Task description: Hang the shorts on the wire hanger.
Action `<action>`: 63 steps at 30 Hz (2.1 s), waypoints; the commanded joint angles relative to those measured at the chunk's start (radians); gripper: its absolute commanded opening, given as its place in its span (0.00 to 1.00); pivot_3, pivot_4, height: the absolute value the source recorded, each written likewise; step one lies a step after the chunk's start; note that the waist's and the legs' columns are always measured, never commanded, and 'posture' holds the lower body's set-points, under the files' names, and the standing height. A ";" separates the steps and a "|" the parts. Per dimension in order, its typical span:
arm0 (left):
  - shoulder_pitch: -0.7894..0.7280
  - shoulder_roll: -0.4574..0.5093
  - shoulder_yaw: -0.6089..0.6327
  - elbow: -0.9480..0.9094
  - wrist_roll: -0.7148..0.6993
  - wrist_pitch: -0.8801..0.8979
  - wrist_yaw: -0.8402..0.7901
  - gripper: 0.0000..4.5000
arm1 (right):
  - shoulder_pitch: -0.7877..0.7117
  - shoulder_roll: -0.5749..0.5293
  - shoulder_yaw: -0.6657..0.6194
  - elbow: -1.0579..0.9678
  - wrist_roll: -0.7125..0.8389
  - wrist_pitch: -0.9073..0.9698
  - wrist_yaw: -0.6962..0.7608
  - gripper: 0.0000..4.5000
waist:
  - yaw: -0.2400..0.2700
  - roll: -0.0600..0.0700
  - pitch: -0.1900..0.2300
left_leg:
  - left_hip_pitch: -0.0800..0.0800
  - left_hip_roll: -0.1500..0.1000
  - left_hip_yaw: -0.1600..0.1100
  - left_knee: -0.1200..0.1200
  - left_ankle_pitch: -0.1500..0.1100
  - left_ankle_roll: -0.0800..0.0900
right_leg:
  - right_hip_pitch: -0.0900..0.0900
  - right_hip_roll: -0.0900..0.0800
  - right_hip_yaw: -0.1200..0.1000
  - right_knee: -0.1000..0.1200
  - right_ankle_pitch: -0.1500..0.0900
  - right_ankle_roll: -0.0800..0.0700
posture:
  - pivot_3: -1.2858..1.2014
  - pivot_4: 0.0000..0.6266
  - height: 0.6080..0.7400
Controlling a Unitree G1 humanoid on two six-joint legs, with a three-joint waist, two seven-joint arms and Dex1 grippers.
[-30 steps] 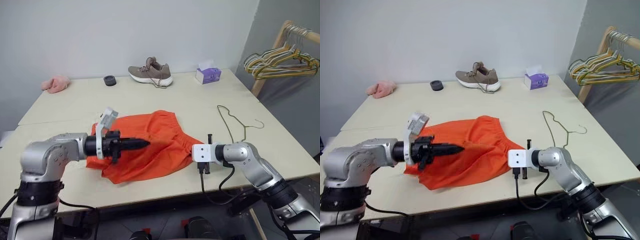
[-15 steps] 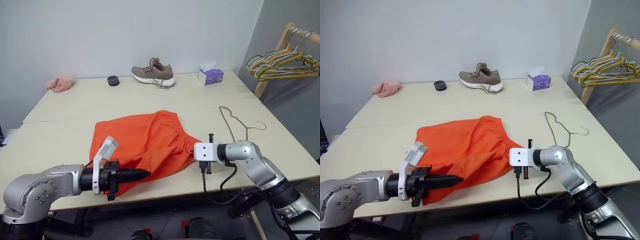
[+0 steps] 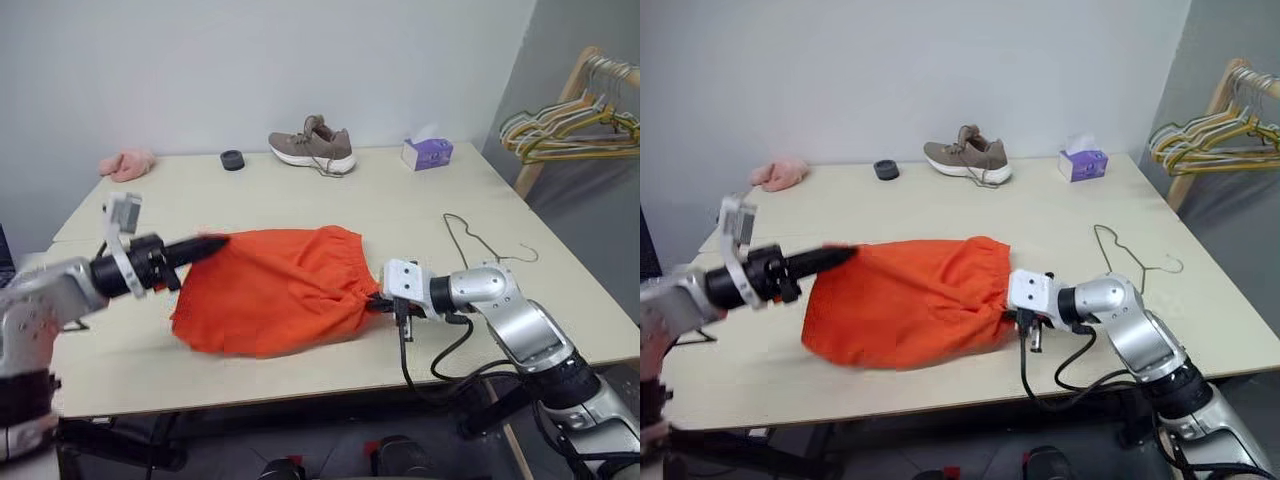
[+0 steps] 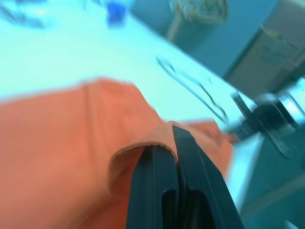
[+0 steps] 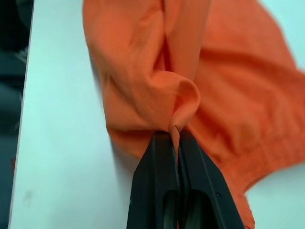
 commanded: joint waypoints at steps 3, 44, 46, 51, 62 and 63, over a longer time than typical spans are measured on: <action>-0.380 -0.119 -0.126 0.409 0.229 -0.287 0.027 0.00 | -0.237 0.082 -0.063 0.364 -0.030 -0.101 -0.136 0.00 | -0.002 -0.001 0.000 | -0.001 -0.002 0.000 0.001 0.002 0.002 | 0.000 0.000 0.000 -0.001 0.004 0.002 | 0.43 0.00 1.00; 0.572 0.035 0.115 -0.307 0.133 -0.091 -0.120 0.00 | 0.021 -0.032 0.086 0.227 -0.215 -0.561 -0.014 0.00 | -0.020 -0.007 0.005 | 0.016 -0.006 0.001 -0.002 0.007 0.001 | 0.007 -0.017 0.019 0.016 -0.003 0.002 | 0.45 0.00 1.00; 0.621 0.038 0.111 -0.327 0.131 -0.088 -0.119 0.00 | 0.051 -0.060 0.092 0.155 -0.204 -0.502 0.033 0.00 | -0.004 -0.007 0.005 | 0.015 -0.006 0.002 -0.002 0.007 0.001 | 0.006 -0.017 0.020 0.015 -0.003 0.002 | 0.45 0.00 1.00; 0.680 0.029 0.091 -0.368 0.123 -0.084 -0.099 0.00 | 0.078 -0.079 0.112 0.099 -0.215 -0.423 0.064 0.00 | 0.004 -0.007 0.004 | 0.014 -0.005 0.002 -0.002 0.006 -0.001 | 0.006 -0.017 0.018 0.013 -0.003 0.000 | 0.45 0.00 1.00; 0.689 -0.008 0.070 -0.417 0.101 -0.062 -0.028 0.27 | 0.082 -0.103 0.121 0.081 -0.209 -0.391 0.096 0.37 | 0.004 -0.007 0.004 | 0.012 -0.002 0.005 -0.007 0.001 0.002 | 0.006 -0.010 0.020 -0.001 -0.003 0.003 | 0.44 0.00 1.00; 0.688 -0.009 0.071 -0.419 0.099 -0.061 -0.025 0.34 | 0.082 -0.105 0.120 0.079 -0.207 -0.391 0.097 0.44 | 0.004 -0.007 0.004 | 0.012 -0.001 0.006 -0.007 0.000 0.001 | 0.006 -0.009 0.020 -0.001 -0.003 0.003 | 0.44 0.00 1.00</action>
